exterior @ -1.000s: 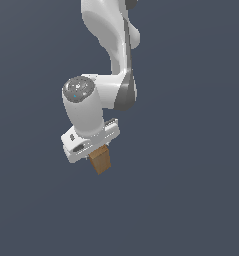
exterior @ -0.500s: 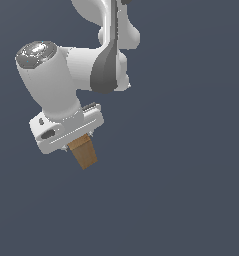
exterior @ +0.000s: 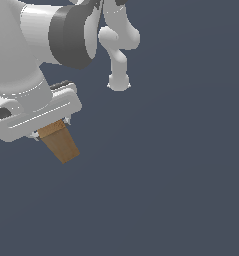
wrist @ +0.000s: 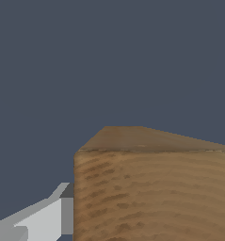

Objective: Pick up the object and move it to a goal position.

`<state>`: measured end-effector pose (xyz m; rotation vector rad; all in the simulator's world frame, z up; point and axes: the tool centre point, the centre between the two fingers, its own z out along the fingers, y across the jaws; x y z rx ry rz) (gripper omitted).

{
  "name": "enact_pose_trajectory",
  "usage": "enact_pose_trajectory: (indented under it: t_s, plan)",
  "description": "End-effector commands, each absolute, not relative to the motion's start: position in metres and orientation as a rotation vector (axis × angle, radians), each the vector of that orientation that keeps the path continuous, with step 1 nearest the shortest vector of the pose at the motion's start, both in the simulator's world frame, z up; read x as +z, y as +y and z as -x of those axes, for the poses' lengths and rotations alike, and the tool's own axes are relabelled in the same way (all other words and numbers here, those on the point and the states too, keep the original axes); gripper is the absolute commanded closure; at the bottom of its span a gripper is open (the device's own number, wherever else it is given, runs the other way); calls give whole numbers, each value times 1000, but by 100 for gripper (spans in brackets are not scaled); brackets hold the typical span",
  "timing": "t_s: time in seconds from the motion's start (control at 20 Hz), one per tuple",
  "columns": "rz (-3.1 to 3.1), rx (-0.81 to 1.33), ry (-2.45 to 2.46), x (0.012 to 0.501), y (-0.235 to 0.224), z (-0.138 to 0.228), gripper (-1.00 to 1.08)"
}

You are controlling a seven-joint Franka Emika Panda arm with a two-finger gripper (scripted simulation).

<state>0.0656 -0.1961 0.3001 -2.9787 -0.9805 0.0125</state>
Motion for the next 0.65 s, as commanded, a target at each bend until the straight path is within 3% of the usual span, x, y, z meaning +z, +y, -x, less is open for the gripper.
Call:
enact_pose_trajectory:
  t_s: [0.0,0.6]
  plan:
    - [2983,0,-984,318,-205,-68,108]
    - [2983,0,-985,337,-219,-71,108]
